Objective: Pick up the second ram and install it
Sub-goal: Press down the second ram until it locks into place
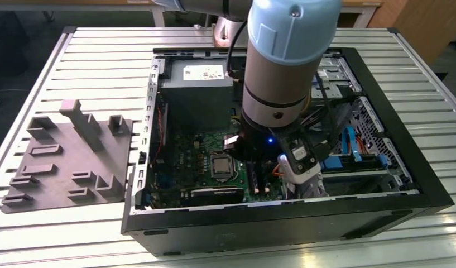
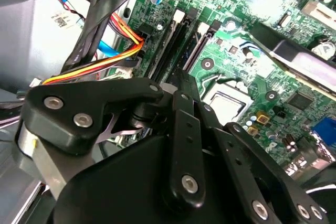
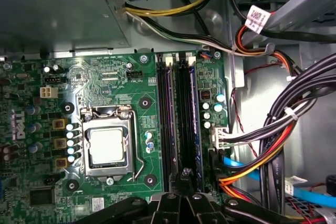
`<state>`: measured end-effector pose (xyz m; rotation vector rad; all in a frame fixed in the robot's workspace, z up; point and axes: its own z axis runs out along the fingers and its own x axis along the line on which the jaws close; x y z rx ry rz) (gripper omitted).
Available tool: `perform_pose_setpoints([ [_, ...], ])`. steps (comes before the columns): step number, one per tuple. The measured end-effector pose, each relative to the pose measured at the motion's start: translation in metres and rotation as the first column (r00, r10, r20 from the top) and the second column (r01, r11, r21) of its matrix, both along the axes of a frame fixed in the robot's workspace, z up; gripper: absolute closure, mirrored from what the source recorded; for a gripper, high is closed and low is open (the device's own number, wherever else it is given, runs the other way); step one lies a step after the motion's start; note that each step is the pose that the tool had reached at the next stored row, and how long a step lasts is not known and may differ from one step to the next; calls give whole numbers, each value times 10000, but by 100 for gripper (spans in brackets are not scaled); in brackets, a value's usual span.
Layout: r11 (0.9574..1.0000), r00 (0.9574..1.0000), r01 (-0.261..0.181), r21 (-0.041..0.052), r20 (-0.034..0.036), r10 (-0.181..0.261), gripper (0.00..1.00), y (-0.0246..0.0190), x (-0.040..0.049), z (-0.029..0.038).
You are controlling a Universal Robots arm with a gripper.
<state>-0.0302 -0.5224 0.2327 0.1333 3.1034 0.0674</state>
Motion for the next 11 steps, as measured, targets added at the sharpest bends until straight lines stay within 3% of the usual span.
perform_pose_setpoints([
  [11, 10000, 10000, 0, -1, 0, 0, 89, 16, 0, 19],
])
